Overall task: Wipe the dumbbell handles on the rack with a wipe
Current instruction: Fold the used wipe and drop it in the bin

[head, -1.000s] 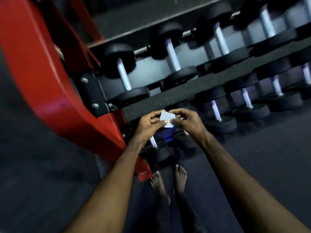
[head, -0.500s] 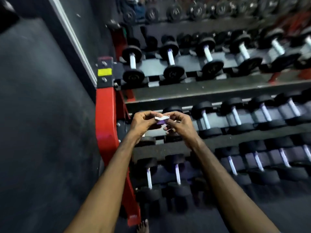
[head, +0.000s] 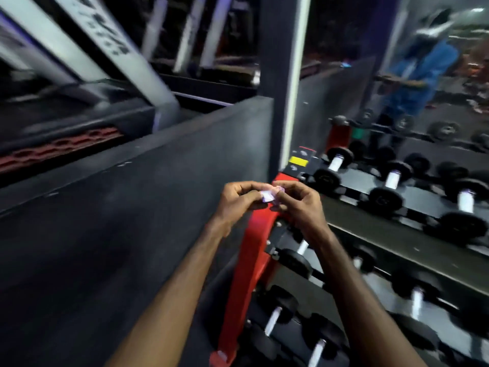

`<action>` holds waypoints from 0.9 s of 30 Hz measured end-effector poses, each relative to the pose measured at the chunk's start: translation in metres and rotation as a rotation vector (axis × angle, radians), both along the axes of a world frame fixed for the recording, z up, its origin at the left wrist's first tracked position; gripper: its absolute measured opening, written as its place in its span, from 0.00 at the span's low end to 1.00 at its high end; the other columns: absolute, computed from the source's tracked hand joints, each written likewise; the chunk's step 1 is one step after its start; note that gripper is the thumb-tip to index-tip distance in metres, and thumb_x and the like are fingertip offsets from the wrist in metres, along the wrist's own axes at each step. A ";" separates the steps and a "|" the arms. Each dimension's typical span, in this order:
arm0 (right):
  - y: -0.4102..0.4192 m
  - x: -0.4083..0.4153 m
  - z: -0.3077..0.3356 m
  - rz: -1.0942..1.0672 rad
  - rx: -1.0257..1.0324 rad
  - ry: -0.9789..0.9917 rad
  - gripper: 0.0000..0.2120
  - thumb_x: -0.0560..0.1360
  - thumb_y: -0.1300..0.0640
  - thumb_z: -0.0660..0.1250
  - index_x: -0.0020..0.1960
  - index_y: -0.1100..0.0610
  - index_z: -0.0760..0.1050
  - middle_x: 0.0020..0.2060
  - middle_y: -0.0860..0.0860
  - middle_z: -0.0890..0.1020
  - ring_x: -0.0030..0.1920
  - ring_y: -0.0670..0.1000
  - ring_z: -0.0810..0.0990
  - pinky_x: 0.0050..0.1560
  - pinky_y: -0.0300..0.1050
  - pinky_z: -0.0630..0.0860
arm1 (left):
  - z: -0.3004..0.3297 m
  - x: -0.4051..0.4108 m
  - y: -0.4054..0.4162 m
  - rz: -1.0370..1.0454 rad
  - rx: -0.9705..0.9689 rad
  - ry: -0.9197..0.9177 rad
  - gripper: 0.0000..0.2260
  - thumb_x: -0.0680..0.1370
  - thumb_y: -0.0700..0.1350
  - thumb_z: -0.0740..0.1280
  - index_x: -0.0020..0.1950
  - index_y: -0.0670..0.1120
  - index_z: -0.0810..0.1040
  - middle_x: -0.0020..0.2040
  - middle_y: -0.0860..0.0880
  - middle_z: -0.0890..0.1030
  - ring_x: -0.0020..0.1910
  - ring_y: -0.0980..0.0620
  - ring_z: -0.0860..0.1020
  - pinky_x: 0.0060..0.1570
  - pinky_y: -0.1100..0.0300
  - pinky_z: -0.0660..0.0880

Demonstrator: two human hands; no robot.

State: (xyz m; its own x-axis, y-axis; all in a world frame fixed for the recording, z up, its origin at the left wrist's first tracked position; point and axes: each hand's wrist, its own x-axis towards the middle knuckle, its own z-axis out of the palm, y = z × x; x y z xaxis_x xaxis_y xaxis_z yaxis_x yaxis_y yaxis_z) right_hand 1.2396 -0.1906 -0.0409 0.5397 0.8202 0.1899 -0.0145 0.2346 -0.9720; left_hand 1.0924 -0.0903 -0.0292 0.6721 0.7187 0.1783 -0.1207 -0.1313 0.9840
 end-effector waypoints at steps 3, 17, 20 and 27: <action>0.033 -0.071 0.010 0.133 0.033 -0.018 0.09 0.76 0.65 0.74 0.56 0.63 0.82 0.44 0.59 0.86 0.42 0.53 0.85 0.43 0.49 0.85 | 0.012 -0.088 0.004 0.175 -0.055 -0.047 0.09 0.82 0.34 0.69 0.57 0.42 0.88 0.54 0.41 0.88 0.51 0.47 0.87 0.50 0.54 0.85; -0.002 -0.583 0.011 0.952 0.020 0.106 0.09 0.75 0.67 0.75 0.54 0.67 0.83 0.46 0.65 0.86 0.40 0.56 0.86 0.46 0.49 0.86 | 0.003 -0.607 -0.157 1.024 0.001 -0.050 0.08 0.81 0.38 0.74 0.60 0.39 0.85 0.53 0.42 0.89 0.49 0.47 0.87 0.49 0.56 0.86; -0.047 -0.692 0.001 1.065 -0.021 0.136 0.12 0.76 0.67 0.75 0.58 0.70 0.81 0.49 0.67 0.86 0.43 0.56 0.86 0.49 0.51 0.85 | -0.001 -0.713 -0.221 1.145 -0.018 -0.013 0.10 0.80 0.37 0.75 0.62 0.39 0.85 0.53 0.42 0.89 0.49 0.48 0.87 0.48 0.57 0.86; -0.143 -0.918 -0.013 1.358 -0.109 0.091 0.09 0.75 0.67 0.75 0.55 0.65 0.83 0.48 0.63 0.87 0.43 0.55 0.86 0.46 0.46 0.86 | -0.023 -0.906 -0.370 1.468 -0.013 -0.016 0.09 0.81 0.38 0.74 0.61 0.38 0.85 0.53 0.43 0.89 0.48 0.48 0.88 0.48 0.56 0.86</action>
State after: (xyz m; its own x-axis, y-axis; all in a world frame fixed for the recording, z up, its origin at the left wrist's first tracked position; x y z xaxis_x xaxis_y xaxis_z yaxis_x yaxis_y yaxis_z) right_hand 0.3218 -0.3333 -0.0534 -0.6888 0.7183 0.0981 -0.2344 -0.0926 -0.9677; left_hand 0.1867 -0.4605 -0.0522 -0.6491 0.7422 0.1665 0.0995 -0.1342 0.9860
